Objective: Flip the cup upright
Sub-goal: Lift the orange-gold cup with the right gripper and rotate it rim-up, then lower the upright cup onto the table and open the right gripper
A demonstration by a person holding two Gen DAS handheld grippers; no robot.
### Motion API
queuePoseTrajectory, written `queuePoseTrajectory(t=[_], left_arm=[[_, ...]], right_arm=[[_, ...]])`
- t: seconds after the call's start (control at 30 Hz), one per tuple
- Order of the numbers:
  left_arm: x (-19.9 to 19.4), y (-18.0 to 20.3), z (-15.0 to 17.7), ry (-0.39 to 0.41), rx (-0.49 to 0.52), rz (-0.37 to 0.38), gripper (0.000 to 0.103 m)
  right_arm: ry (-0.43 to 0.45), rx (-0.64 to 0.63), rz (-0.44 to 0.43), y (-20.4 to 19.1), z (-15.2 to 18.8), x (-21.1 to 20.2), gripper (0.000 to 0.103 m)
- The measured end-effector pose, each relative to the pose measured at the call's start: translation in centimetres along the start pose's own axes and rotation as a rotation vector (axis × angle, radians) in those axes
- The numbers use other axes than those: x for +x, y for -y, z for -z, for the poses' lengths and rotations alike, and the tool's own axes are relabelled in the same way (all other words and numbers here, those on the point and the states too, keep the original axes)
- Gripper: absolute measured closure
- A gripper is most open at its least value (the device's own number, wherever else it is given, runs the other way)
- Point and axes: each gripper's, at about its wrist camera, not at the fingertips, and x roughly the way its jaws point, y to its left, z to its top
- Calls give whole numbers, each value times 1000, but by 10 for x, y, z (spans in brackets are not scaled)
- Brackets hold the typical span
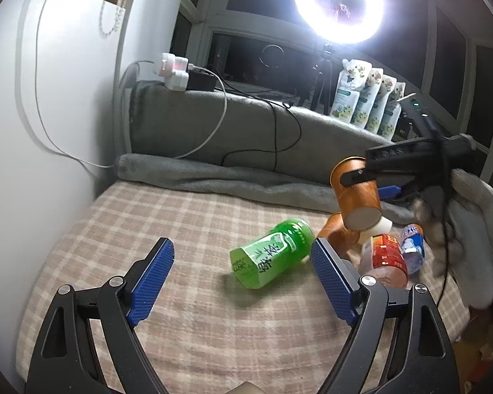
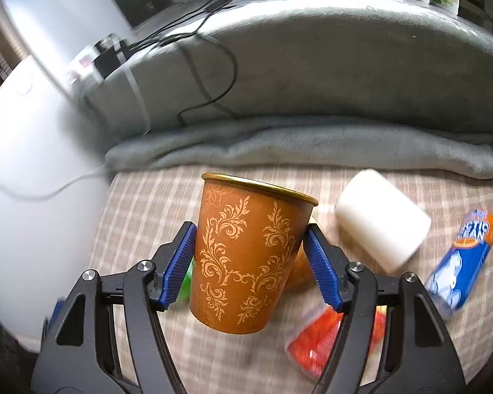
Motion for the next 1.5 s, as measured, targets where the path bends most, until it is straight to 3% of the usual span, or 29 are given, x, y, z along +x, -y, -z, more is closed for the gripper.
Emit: queuePoseTrajectory(t=[0.33, 0.67, 1.2, 1.5], left_arm=[[-3, 16, 7, -46, 15, 30, 18], [4, 15, 15, -121, -27, 89, 18], [13, 13, 22, -192, -62, 125, 18], [18, 10, 21, -220, -75, 139, 18]], right_arm=[[-39, -90, -80, -18, 65, -20, 33], [-127, -67, -102, -11, 110, 2, 33], [-222, -63, -108, -20, 133, 47, 32], [-203, -86, -113, -22, 132, 43, 28]])
